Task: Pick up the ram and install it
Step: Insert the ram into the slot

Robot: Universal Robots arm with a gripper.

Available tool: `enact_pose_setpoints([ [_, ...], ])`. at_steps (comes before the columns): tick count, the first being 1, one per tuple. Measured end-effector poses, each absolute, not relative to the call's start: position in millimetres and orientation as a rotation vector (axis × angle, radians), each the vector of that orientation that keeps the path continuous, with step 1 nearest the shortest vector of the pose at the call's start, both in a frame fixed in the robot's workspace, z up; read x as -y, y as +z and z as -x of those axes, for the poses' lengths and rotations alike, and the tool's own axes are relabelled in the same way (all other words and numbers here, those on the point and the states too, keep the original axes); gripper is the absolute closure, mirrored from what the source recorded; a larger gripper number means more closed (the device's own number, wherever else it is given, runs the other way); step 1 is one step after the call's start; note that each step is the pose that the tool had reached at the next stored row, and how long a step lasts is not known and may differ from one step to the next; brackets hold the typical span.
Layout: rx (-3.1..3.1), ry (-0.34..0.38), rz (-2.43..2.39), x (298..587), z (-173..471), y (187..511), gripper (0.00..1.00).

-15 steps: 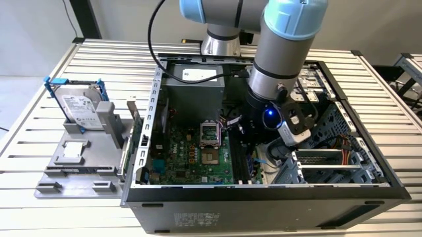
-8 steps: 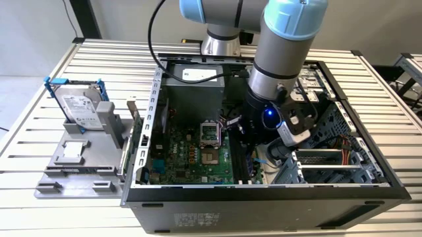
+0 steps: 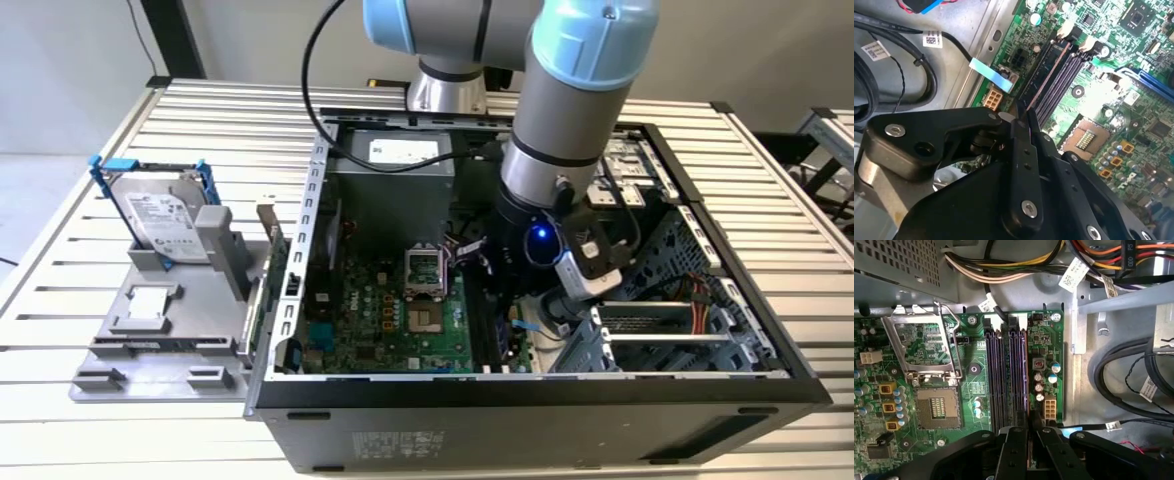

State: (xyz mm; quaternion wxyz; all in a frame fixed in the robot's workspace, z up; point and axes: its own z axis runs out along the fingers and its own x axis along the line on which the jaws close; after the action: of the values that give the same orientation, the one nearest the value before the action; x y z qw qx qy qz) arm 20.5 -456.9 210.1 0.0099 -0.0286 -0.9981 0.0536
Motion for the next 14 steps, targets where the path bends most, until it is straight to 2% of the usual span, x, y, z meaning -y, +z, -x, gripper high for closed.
enact_pose_setpoints([
  [5,3.117,0.165,0.085,457,-21,209,1.0],
  [6,3.117,0.164,0.084,457,-21,209,0.0],
  [9,3.117,0.165,0.083,457,-21,210,0.0],
  [14,3.116,0.167,0.087,457,-21,231,0.0],
])
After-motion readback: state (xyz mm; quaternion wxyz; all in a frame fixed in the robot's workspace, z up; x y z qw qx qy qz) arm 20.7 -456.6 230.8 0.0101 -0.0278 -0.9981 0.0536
